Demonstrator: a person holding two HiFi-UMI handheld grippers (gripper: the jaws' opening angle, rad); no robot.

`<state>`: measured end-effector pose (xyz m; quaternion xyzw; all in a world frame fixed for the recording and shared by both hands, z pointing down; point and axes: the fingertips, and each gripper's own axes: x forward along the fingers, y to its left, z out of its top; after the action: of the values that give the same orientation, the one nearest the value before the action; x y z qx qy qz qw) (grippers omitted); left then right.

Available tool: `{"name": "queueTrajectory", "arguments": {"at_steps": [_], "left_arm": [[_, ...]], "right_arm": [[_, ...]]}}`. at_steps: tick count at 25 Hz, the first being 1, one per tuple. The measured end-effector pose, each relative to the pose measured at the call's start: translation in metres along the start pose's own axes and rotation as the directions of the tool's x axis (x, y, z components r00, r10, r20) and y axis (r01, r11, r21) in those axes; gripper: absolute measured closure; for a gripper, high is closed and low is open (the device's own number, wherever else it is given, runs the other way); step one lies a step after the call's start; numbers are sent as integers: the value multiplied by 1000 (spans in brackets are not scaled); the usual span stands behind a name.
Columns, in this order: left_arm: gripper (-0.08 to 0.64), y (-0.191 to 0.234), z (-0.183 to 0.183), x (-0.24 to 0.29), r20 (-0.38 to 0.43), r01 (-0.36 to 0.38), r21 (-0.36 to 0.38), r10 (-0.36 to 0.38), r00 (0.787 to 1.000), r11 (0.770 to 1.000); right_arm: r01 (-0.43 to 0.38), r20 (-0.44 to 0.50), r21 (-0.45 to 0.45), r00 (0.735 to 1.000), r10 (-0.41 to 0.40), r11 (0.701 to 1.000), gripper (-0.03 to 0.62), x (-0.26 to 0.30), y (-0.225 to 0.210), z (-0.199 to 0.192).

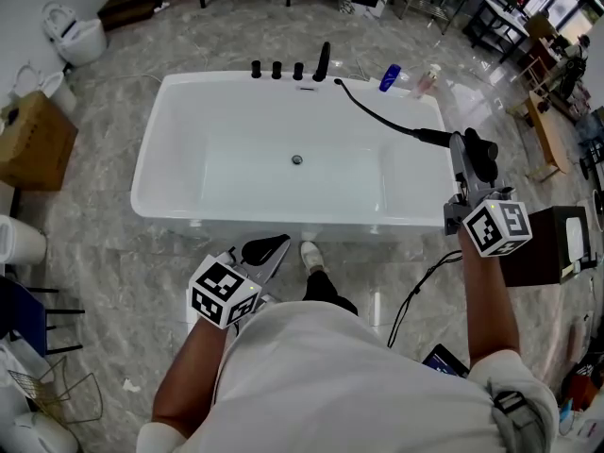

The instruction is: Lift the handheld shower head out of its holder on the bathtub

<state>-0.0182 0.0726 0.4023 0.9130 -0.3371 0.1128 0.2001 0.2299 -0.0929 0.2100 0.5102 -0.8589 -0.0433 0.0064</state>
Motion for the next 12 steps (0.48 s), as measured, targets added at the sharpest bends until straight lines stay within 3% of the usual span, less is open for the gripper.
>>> {"name": "queueTrajectory", "arguments": {"at_steps": [12], "left_arm": [[554,-2,0,-1,4,-1,1,1,1000,1000]], "right_arm": [[-13,-17,3,1000,13,1000,448,-1,10,-10]]}}
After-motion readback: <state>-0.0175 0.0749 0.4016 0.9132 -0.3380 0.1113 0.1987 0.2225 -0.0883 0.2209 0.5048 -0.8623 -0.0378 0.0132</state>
